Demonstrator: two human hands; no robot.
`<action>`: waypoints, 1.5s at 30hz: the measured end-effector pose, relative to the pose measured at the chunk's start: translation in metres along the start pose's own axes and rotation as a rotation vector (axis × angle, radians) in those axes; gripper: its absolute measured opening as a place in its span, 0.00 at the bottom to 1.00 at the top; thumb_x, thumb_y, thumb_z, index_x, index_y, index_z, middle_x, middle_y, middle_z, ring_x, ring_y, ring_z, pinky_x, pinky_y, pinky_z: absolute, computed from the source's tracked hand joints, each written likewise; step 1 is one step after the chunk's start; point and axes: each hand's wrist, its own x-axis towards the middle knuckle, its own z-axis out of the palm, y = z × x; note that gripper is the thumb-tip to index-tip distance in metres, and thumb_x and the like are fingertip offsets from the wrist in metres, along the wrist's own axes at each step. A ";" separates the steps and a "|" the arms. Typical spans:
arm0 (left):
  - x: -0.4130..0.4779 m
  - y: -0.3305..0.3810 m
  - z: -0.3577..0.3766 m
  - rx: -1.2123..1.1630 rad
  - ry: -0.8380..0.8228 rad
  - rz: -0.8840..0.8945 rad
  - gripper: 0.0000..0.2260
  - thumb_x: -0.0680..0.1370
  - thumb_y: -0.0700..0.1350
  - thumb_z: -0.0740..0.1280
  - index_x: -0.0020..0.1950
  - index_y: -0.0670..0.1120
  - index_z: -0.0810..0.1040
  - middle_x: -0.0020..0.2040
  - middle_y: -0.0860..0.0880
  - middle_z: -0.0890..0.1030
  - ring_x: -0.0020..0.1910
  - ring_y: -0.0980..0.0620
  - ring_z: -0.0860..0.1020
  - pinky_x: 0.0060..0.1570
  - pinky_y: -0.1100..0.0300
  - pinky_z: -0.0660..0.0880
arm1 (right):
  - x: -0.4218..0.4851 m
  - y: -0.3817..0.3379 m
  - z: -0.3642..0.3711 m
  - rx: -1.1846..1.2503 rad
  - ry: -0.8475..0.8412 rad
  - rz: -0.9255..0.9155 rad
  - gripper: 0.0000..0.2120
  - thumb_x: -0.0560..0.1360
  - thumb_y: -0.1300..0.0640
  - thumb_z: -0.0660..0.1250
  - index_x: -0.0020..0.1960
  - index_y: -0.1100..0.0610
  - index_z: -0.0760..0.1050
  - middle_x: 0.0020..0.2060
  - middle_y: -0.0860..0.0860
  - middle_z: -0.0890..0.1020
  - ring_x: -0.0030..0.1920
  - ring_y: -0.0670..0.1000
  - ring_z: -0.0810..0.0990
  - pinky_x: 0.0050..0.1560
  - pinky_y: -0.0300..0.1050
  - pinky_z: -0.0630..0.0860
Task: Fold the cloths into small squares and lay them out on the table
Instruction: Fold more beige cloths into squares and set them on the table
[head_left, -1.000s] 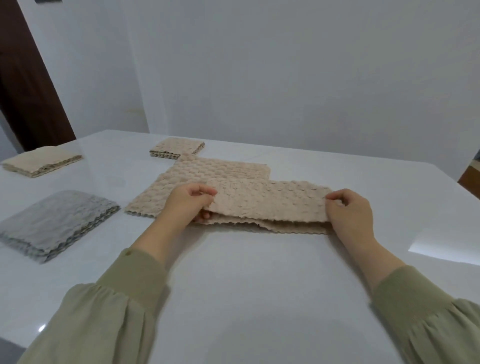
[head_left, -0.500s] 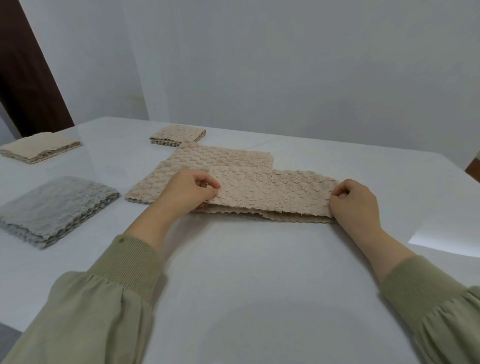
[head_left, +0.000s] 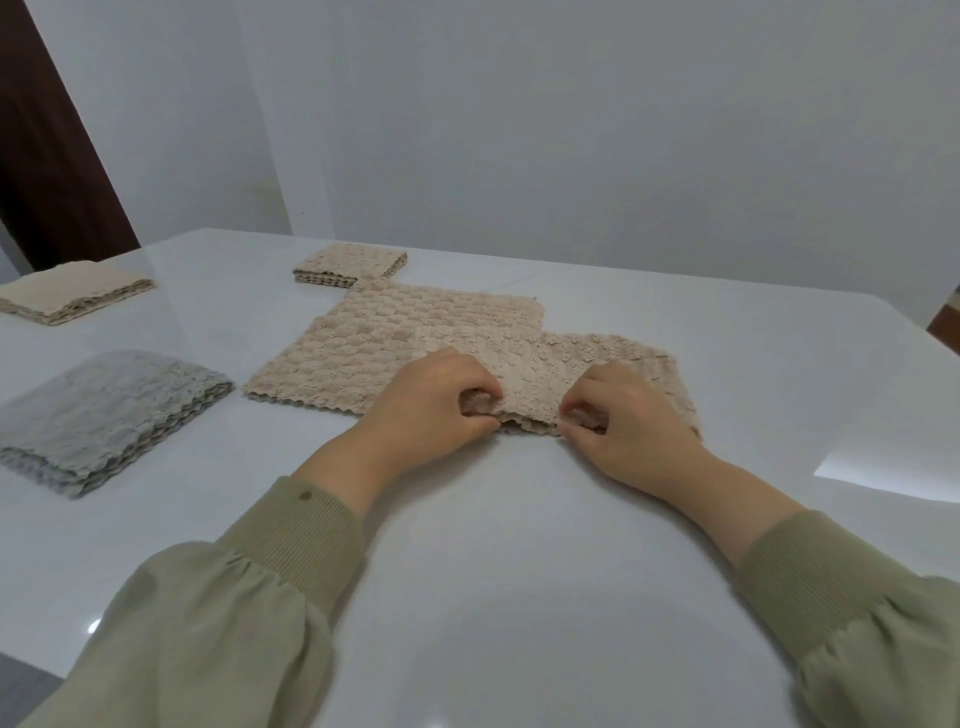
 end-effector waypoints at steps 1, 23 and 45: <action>0.000 0.000 0.000 -0.006 0.033 -0.014 0.07 0.70 0.43 0.74 0.47 0.47 0.83 0.45 0.53 0.82 0.48 0.53 0.77 0.50 0.63 0.70 | 0.000 0.002 0.000 -0.004 -0.010 0.005 0.02 0.68 0.61 0.71 0.41 0.57 0.79 0.38 0.50 0.79 0.43 0.52 0.73 0.46 0.43 0.69; 0.011 -0.004 0.007 0.180 0.316 0.074 0.04 0.67 0.35 0.71 0.36 0.44 0.81 0.34 0.48 0.78 0.36 0.46 0.76 0.34 0.53 0.75 | 0.008 0.006 0.004 -0.236 0.221 0.014 0.02 0.65 0.64 0.66 0.35 0.59 0.75 0.31 0.52 0.77 0.36 0.58 0.75 0.41 0.49 0.70; 0.000 -0.008 -0.002 0.131 -0.064 -0.013 0.03 0.73 0.42 0.70 0.43 0.49 0.82 0.42 0.54 0.78 0.47 0.55 0.73 0.47 0.60 0.70 | -0.005 0.004 -0.004 -0.127 -0.030 -0.060 0.09 0.65 0.63 0.61 0.35 0.57 0.80 0.31 0.49 0.79 0.36 0.52 0.74 0.40 0.38 0.65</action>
